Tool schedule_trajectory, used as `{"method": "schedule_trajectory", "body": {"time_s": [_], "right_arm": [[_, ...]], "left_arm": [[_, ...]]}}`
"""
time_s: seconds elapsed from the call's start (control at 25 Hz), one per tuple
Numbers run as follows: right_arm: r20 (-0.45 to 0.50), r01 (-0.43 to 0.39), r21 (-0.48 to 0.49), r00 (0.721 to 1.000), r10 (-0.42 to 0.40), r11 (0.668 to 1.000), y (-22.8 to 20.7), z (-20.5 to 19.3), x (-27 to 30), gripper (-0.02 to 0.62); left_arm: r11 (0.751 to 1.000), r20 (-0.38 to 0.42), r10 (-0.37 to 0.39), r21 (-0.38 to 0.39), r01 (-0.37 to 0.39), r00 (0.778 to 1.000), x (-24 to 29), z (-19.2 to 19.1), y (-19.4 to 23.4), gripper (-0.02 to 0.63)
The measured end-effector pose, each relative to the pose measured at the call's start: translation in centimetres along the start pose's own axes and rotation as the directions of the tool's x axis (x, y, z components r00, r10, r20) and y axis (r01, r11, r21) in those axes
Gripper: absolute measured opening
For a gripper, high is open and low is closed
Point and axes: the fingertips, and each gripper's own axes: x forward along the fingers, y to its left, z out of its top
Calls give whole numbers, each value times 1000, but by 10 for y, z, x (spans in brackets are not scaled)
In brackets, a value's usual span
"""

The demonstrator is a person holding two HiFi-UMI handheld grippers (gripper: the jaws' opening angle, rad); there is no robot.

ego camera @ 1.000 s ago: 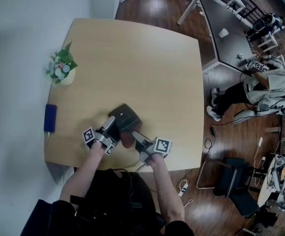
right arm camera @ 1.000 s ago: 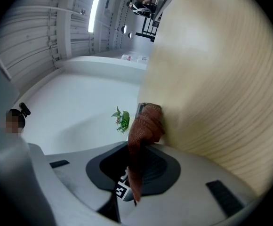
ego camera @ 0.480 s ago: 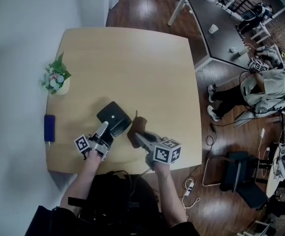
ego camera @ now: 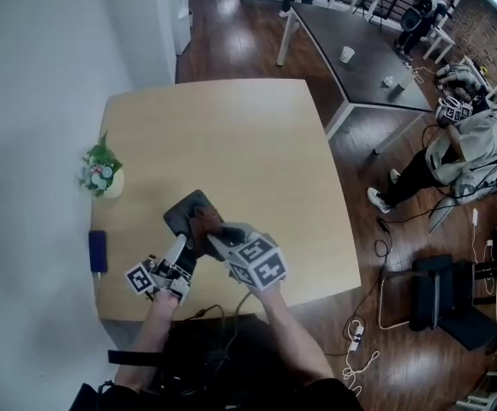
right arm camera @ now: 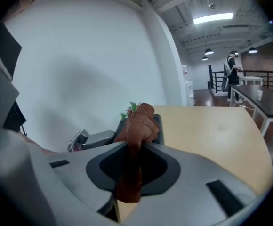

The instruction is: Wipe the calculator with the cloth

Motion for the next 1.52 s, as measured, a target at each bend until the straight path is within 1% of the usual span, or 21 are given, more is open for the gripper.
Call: {"method": "schedule_trajectory", "body": {"time_s": [0.12, 0.2, 0.24, 0.28, 0.36, 0.44, 0.52, 0.6, 0.72, 0.8, 0.84, 0.92, 0.96, 1.0, 1.08, 1.16, 1.24, 1.32, 1.4, 1.48, 1.52], "right_arm": [[10, 88, 26, 996, -88, 996, -36, 1, -25, 67], [1, 177, 13, 984, -177, 984, -59, -2, -44, 66], [9, 209, 8, 978, -209, 978, -66, -1, -54, 66], [31, 219, 7, 975, -220, 976, -66, 5, -63, 66], [93, 182, -4, 979, -181, 983, -46, 24, -74, 66], [136, 93, -42, 987, -87, 995, -10, 43, -72, 66], [146, 1, -85, 989, 11, 996, 25, 52, -61, 66], [122, -58, -103, 990, 71, 993, 46, 49, -49, 66], [97, -70, -90, 992, 79, 993, 45, 34, -42, 66], [99, -46, -75, 994, 54, 996, 33, 31, -50, 67], [105, -25, -65, 994, 32, 998, 24, 30, -56, 67], [123, 28, -37, 992, -23, 999, -1, 29, -69, 69], [129, 57, -21, 990, -54, 998, -15, 27, -76, 69], [126, 94, -7, 988, -92, 996, -29, 23, -83, 69], [116, 191, 0, 975, -190, 982, -59, 11, -97, 67], [139, 258, 13, 956, -257, 966, -76, 5, -114, 66], [203, 262, 24, 944, -261, 965, -71, 12, -128, 66], [285, 238, -20, 932, -222, 971, -50, 28, -135, 66], [362, 232, -129, 916, -172, 964, -22, 51, -138, 67], [395, 262, -259, 907, -146, 929, 0, 72, -134, 67], [384, 269, -317, 913, -136, 910, 9, 75, -127, 67]], "left_arm": [[999, -17, -11, 34, 11, 1000, 0, -3, -12, 115], [999, -7, -22, 30, 22, 1000, -1, -5, -16, 115], [999, 2, -25, 23, 25, 1000, -1, -5, -17, 115], [1000, 8, -24, 19, 24, 1000, 0, -4, -18, 115], [999, 11, -24, 21, 24, 1000, 1, -4, -21, 115], [999, 2, -29, 34, 29, 1000, 6, -4, -27, 115], [997, -22, -32, 63, 34, 999, 13, -8, -34, 115], [994, -47, -38, 102, 43, 998, 20, -15, -43, 115], [985, -86, -38, 167, 52, 996, 28, -28, -56, 115], [980, -106, -27, 192, 47, 994, 29, -32, -61, 115], [981, -106, -26, 190, 46, 994, 29, -33, -63, 115], [987, -89, -27, 158, 41, 996, 27, -31, -64, 116], [991, -75, -28, 126, 38, 997, 25, -30, -63, 115], [996, -54, -34, 82, 38, 998, 23, -29, -62, 117], [997, 24, -59, -41, 60, 998, 19, -24, -58, 115], [985, 121, -67, -153, 85, 990, 16, -15, -54, 115], [973, 180, -48, -213, 86, 982, 14, -9, -51, 115], [968, 205, -25, -240, 75, 978, 14, -7, -50, 115], [966, 215, -11, -251, 66, 977, 17, -7, -50, 115], [965, 215, -10, -252, 65, 976, 24, -9, -53, 115], [965, 215, -14, -251, 69, 977, 28, -11, -55, 115]]}}
